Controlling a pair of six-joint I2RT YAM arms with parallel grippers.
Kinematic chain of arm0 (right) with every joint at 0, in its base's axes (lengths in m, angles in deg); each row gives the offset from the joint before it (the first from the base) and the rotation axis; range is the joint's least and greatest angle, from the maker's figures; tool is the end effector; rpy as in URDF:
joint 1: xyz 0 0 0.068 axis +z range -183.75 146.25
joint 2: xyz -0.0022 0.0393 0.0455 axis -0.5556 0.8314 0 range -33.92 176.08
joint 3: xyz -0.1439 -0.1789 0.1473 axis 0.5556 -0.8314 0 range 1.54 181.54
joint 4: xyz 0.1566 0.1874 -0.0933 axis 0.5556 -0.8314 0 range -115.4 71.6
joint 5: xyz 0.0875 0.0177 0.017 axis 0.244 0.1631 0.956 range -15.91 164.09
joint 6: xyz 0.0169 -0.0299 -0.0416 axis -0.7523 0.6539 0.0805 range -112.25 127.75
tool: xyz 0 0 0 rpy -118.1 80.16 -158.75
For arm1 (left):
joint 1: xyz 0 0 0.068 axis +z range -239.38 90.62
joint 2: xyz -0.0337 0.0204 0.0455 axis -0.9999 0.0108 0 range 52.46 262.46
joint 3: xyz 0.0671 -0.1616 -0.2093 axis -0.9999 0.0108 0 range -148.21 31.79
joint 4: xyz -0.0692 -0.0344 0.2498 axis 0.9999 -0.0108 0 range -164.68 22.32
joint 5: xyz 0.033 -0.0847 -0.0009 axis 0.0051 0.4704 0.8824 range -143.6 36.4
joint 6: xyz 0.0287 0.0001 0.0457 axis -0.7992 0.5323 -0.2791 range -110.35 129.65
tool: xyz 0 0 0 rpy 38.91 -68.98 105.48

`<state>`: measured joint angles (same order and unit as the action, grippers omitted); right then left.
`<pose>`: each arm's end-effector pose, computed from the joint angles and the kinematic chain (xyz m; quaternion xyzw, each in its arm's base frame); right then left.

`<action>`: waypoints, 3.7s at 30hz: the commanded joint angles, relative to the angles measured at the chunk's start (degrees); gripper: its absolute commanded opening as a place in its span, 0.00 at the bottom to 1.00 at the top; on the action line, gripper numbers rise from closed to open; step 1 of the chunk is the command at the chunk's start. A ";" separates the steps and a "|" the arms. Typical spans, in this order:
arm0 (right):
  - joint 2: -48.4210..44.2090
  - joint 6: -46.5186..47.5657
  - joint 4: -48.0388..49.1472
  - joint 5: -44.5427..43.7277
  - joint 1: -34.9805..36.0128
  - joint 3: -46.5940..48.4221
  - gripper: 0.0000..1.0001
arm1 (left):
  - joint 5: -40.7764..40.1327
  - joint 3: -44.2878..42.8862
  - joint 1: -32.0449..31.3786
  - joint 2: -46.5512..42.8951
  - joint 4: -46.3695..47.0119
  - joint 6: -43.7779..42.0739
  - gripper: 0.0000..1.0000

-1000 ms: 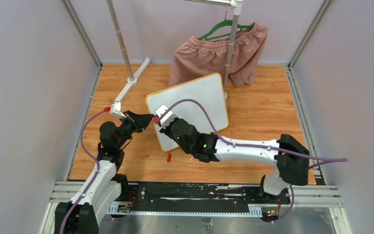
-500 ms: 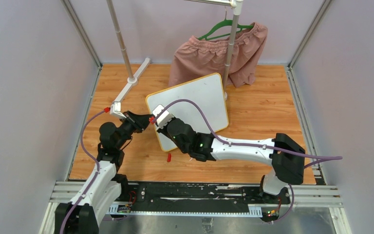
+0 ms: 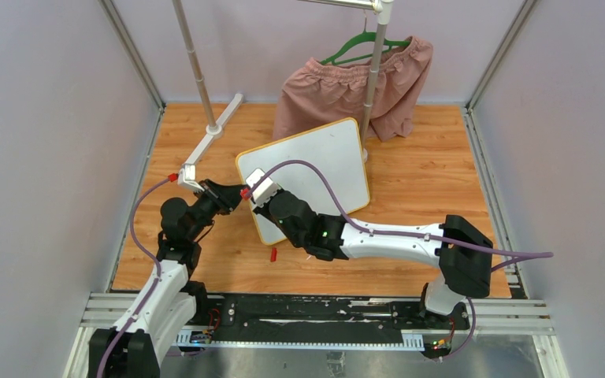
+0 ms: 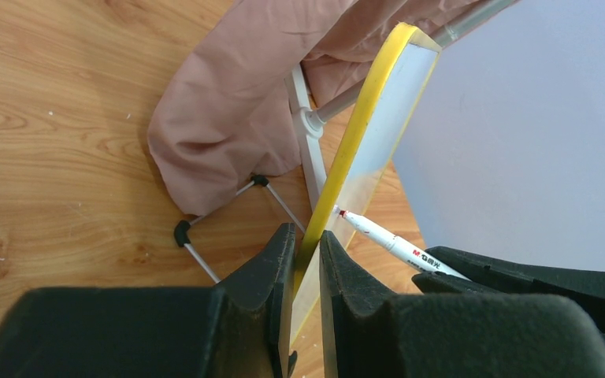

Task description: Write a sentence on the whiteboard

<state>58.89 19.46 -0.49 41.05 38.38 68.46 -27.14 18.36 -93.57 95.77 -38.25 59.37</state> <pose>0.1358 0.3579 0.3096 -0.3446 0.6630 0.1311 0.6516 0.1746 -0.0287 0.2237 -0.1187 0.6995 -0.4556 0.5376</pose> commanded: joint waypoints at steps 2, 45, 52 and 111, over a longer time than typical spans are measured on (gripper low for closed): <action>0.94 1.08 -0.48 -1.36 0.89 2.65 0.00 | 0.81 0.68 0.41 -1.00 1.33 0.10 0.00; -0.45 -0.70 -5.15 1.66 1.25 -0.56 0.00 | 0.36 0.81 0.44 -1.22 1.33 -0.23 0.00; -1.85 -0.55 -5.09 -1.65 1.22 -2.16 0.00 | 0.44 0.95 0.47 -1.11 1.33 -0.23 0.00; -5.65 -3.79 -6.36 0.77 1.51 -5.14 0.00 | 0.53 1.04 0.45 -1.32 1.33 -0.06 0.00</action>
<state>54.74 16.51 -7.31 42.84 40.33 63.91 -27.19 18.76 -93.30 95.05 -38.47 59.19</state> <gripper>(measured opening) 0.183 0.194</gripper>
